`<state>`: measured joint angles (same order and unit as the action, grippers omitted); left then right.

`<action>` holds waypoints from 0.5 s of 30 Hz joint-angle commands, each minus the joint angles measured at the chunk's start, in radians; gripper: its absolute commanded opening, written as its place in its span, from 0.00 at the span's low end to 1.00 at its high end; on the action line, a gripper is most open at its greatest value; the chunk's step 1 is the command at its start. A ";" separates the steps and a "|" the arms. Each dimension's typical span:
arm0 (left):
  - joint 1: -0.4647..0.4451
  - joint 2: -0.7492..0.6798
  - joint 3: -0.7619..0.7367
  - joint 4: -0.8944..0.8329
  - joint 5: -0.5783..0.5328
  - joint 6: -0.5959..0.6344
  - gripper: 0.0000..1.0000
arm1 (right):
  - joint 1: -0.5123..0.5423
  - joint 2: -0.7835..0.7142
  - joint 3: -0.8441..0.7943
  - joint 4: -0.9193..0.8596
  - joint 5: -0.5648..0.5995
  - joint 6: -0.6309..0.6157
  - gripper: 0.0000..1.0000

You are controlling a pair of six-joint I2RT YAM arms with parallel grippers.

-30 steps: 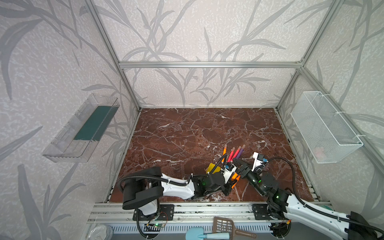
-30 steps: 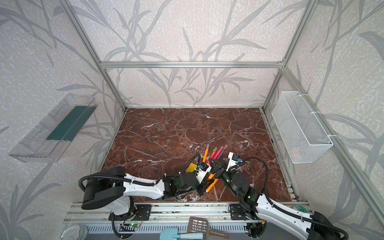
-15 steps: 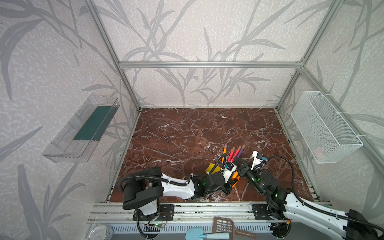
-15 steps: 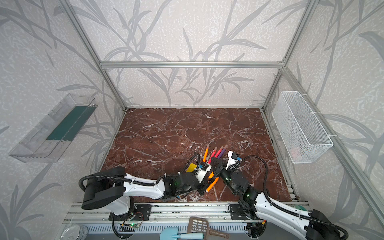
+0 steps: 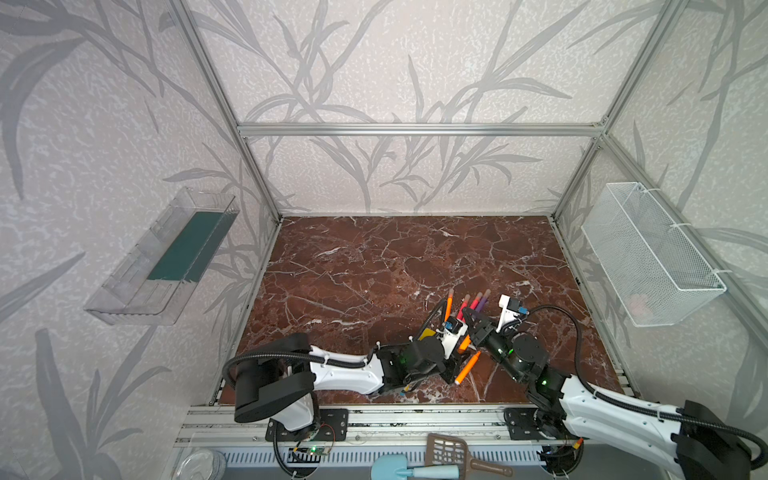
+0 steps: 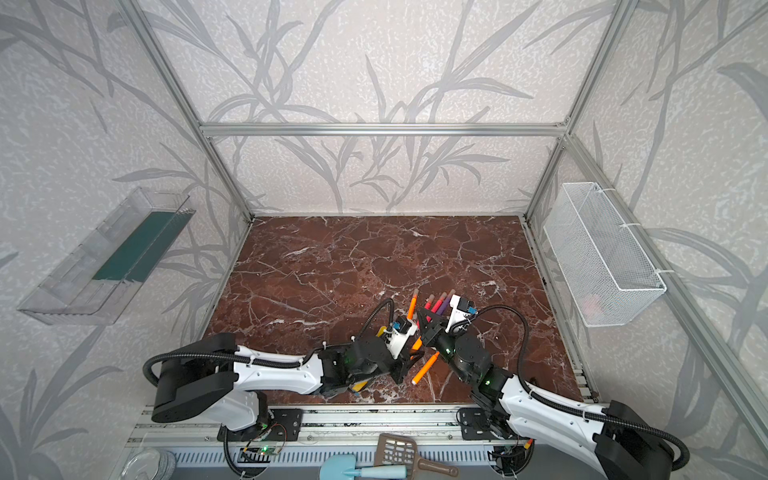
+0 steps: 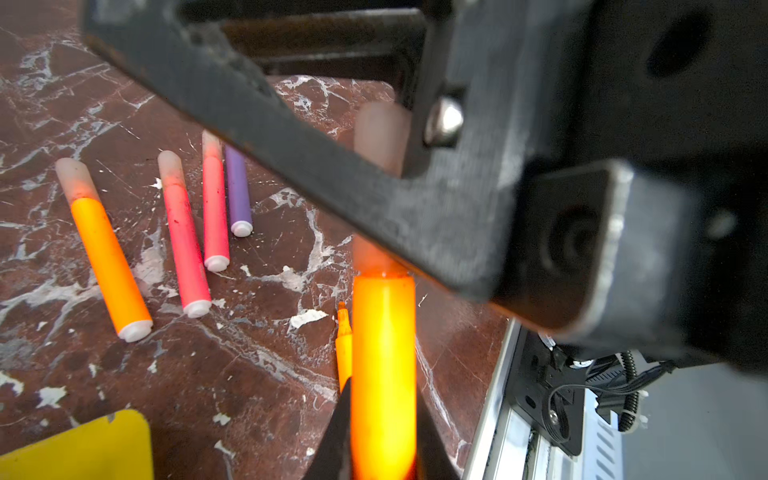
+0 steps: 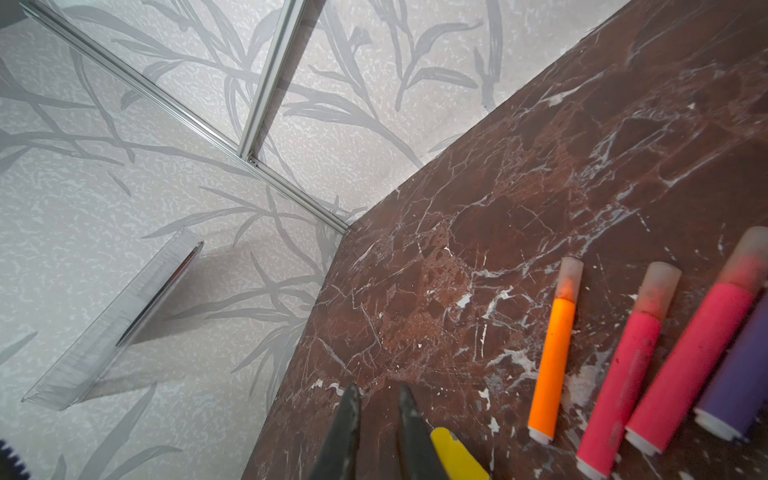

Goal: Insert the pens into the pen caps
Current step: 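Close the right gripper on the cap while the left holds the marker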

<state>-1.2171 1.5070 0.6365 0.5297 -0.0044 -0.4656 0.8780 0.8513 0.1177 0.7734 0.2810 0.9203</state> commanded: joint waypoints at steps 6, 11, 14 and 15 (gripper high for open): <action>0.163 -0.117 -0.002 0.071 0.112 -0.044 0.00 | 0.121 0.179 0.023 0.207 -0.114 -0.098 0.00; 0.168 -0.178 0.019 -0.044 -0.056 0.023 0.00 | 0.168 0.252 0.052 0.168 -0.089 0.007 0.00; 0.168 -0.194 0.046 -0.135 -0.242 0.058 0.00 | 0.222 0.268 0.044 0.148 -0.072 0.122 0.00; 0.169 -0.190 0.055 -0.145 -0.293 0.074 0.00 | 0.253 0.265 0.045 0.147 -0.053 0.131 0.00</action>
<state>-1.1198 1.3354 0.6003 0.3214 0.0990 -0.3893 1.0058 1.1038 0.1829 1.0027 0.3870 0.9802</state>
